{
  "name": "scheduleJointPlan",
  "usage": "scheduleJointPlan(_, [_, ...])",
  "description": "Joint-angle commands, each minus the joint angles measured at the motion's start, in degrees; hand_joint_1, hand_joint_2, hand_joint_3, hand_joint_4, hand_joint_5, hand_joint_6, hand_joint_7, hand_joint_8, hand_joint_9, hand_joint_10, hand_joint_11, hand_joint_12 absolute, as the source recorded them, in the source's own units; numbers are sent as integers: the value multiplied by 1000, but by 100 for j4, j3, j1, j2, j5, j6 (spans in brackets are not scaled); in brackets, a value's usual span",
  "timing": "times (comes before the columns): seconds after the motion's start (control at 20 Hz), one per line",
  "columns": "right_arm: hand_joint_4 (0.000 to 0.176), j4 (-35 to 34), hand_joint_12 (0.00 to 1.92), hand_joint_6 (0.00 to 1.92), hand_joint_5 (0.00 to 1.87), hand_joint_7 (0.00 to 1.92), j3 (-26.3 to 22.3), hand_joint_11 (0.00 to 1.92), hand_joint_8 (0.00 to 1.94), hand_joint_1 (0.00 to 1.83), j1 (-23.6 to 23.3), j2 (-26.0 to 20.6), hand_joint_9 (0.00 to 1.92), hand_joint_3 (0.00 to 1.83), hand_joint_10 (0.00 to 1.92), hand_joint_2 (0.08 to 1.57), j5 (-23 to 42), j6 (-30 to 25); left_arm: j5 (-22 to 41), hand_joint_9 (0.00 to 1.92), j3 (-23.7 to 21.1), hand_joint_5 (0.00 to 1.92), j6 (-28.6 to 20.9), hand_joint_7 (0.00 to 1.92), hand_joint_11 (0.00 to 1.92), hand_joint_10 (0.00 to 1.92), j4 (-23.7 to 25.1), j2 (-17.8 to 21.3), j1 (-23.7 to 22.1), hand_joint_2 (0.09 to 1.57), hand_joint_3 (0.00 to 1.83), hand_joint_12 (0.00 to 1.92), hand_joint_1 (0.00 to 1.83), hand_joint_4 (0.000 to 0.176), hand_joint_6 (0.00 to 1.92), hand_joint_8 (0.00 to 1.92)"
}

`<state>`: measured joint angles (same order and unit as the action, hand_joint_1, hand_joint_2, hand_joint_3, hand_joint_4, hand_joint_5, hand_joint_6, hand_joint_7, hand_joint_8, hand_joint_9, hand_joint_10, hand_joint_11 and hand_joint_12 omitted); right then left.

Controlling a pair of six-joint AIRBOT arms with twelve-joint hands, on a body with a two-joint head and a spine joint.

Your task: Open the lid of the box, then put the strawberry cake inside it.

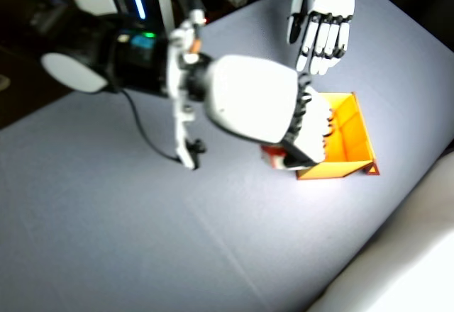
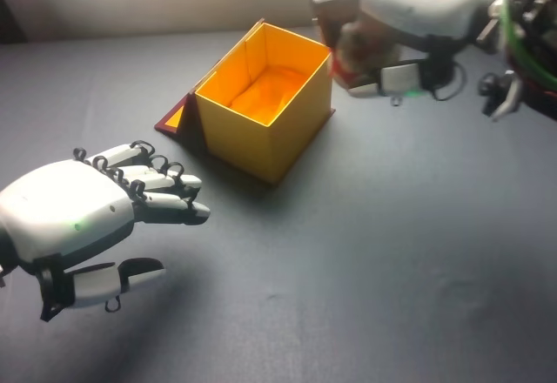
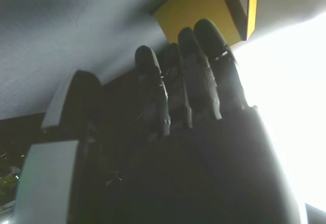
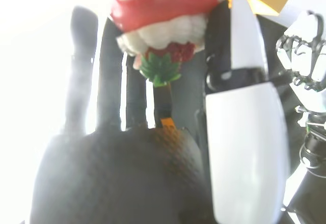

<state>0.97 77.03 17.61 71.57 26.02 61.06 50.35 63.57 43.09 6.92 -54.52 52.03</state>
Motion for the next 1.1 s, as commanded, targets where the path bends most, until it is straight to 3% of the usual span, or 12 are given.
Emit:
scheduleJointPlan(0.0, [0, -7, 1728, 1415, 602, 625, 80, 613, 1484, 1325, -140, 23, 722, 0, 1614, 1278, 674, -3, 608, 339, 30, 546, -29, 347, 0, 120, -91, -12, -50, 1316, 0, 1240, 785, 0, 13, 6])
scheduleJointPlan(0.3, [0, 92, 1712, 1487, 588, 577, 488, 535, 1517, 1312, -383, 552, 680, 3, 1651, 1296, 386, -3, 570, 356, 177, 540, -129, 338, 0, 84, 17, -142, -147, 1314, 0, 1171, 779, 0, 2, 0])
scheduleJointPlan(0.5, [0, 92, 1727, 1352, 571, 646, 707, 659, 1523, 1323, -495, 787, 709, 0, 1653, 1284, 242, -3, 548, 358, 268, 542, -201, 329, 0, 70, 100, -231, -218, 1333, 5, 1230, 735, 0, 5, 3])
scheduleJointPlan(0.55, [0, 92, 1722, 1175, 642, 724, 776, 764, 1448, 1344, -524, 865, 811, 0, 1600, 1246, 195, -3, 542, 363, 304, 550, -230, 335, 0, 70, 131, -265, -241, 1329, 2, 1255, 748, 0, 7, 4])
scheduleJointPlan(0.6, [0, 92, 1680, 1243, 638, 717, 831, 751, 1400, 1342, -540, 924, 796, 0, 1563, 1240, 157, -3, 541, 359, 322, 555, -253, 334, 0, 66, 153, -284, -258, 1330, 2, 1262, 750, 0, 9, 3])
scheduleJointPlan(0.75, [0, 92, 1689, 1432, 624, 629, 1026, 471, 1470, 1316, -551, 1131, 647, 3, 1658, 1284, 40, -4, 539, 357, 359, 572, -270, 335, 0, 59, 185, -322, -305, 1340, 4, 1283, 731, 0, 11, 1])
scheduleJointPlan(0.9, [0, 79, 1584, 1460, 594, 633, 1118, 565, 1480, 1318, -560, 1216, 688, 0, 1591, 1282, 7, -17, 524, 361, 403, 577, -317, 339, 0, 54, 230, -375, -352, 1333, 0, 1247, 770, 0, 8, 3])
scheduleJointPlan(0.95, [0, 44, 1614, 1528, 597, 560, 1170, 507, 1523, 1306, -560, 1257, 651, 0, 1628, 1304, -12, -29, 526, 368, 414, 576, -329, 343, 0, 56, 232, -390, -356, 1335, 0, 1246, 762, 0, 7, 4])
scheduleJointPlan(1.0, [0, 38, 1677, 1606, 606, 500, 1198, 426, 1631, 1115, -560, 1271, 470, 0, 1312, 1356, -16, -59, 528, 373, 425, 578, -333, 345, 0, 55, 235, -409, -363, 1330, 0, 1235, 774, 0, 6, 4])
scheduleJointPlan(1.05, [0, 24, 1690, 1617, 551, 421, 1238, 432, 1130, 1030, -561, 1279, 480, 0, 1210, 1362, -16, -113, 529, 381, 445, 581, -346, 351, 0, 58, 253, -434, -380, 1327, 0, 1235, 777, 0, 7, 6])
